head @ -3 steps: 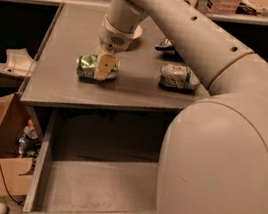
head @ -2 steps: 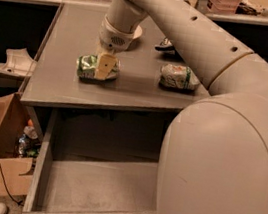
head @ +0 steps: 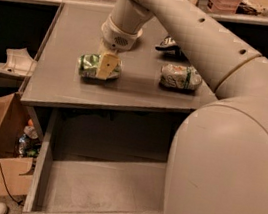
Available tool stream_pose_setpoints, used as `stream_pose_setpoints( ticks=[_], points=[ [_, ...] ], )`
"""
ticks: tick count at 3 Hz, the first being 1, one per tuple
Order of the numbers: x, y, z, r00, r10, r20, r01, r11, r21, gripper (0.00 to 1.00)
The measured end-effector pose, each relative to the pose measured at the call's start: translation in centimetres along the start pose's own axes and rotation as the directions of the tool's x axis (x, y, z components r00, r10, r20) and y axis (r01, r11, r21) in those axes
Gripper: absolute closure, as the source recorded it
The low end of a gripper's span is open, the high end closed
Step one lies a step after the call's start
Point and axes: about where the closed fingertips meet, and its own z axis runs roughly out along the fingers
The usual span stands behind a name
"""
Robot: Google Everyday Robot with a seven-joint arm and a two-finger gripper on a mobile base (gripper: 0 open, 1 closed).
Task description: Place green can into top drawer
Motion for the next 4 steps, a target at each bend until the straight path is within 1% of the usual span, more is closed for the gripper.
stream_pose_setpoints(
  ticks=[1,2,3,4],
  points=[
    [0.2,0.1,-1.2,1.0,0.003,0.02,-0.003,0.9997,0.023,1.0],
    [0.8,1.0,-3.9,1.0,0.002,0.03,-0.004,0.9979,0.065,1.0],
    [2.0,4.1,-7.4,0.999,0.01,0.052,-0.015,0.9938,0.11,1.0],
    [2.0,4.1,-7.4,0.999,0.01,0.051,-0.016,0.9938,0.11,1.0]
  ],
)
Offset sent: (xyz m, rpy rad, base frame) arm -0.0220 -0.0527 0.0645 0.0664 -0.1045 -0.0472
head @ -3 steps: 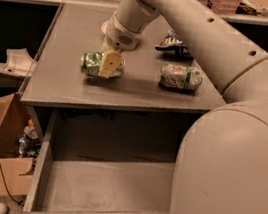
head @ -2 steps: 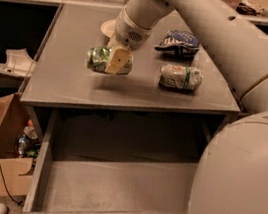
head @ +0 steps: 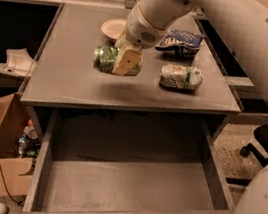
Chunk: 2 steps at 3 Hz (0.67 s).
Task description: Place green can into top drawer
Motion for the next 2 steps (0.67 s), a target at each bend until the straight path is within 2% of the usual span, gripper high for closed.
stream_pose_setpoints(
  ticks=[1,2],
  points=[
    [0.1,1.2,-0.6,1.0,0.015,-0.009,-0.015,0.9998,0.013,1.0],
    [0.1,3.6,-1.7,0.999,0.036,-0.021,-0.035,0.9991,0.024,1.0]
  ],
)
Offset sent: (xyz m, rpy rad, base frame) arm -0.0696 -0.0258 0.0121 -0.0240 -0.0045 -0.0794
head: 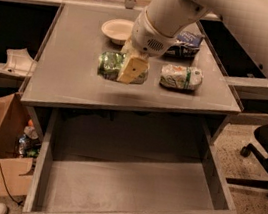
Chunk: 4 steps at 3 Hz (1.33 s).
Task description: Place green can into top drawer
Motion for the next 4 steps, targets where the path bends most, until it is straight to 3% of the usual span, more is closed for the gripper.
stream_pose_setpoints(
  ticks=[1,2,4],
  points=[
    [0.0,5.2,-1.7,0.999,0.048,-0.025,-0.048,0.9987,0.016,1.0],
    [-0.1,5.6,-1.7,0.999,0.049,-0.022,-0.049,0.9986,0.02,1.0],
    [-0.8,11.7,-1.0,0.994,0.113,0.0,-0.113,0.9915,0.065,1.0]
  ],
)
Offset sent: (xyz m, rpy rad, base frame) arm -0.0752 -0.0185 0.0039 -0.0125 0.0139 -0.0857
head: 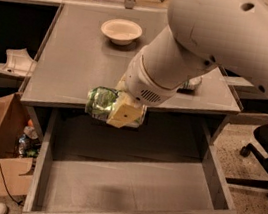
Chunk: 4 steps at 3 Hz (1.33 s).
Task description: Place green can into top drawer
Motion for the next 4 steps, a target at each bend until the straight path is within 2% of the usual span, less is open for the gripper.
stream_pose_setpoints(
  ticks=[1,2,3,4],
  points=[
    [0.2,0.2,0.2,1.0,0.004,-0.001,-0.004,1.0,-0.003,1.0],
    [1.8,0.3,1.4,0.999,0.039,-0.004,-0.039,0.9992,-0.009,1.0],
    [4.1,0.6,4.0,0.995,0.101,-0.001,-0.101,0.9943,-0.032,1.0],
    [4.1,0.8,4.3,0.994,0.105,-0.003,-0.105,0.9938,-0.037,1.0]
  ],
)
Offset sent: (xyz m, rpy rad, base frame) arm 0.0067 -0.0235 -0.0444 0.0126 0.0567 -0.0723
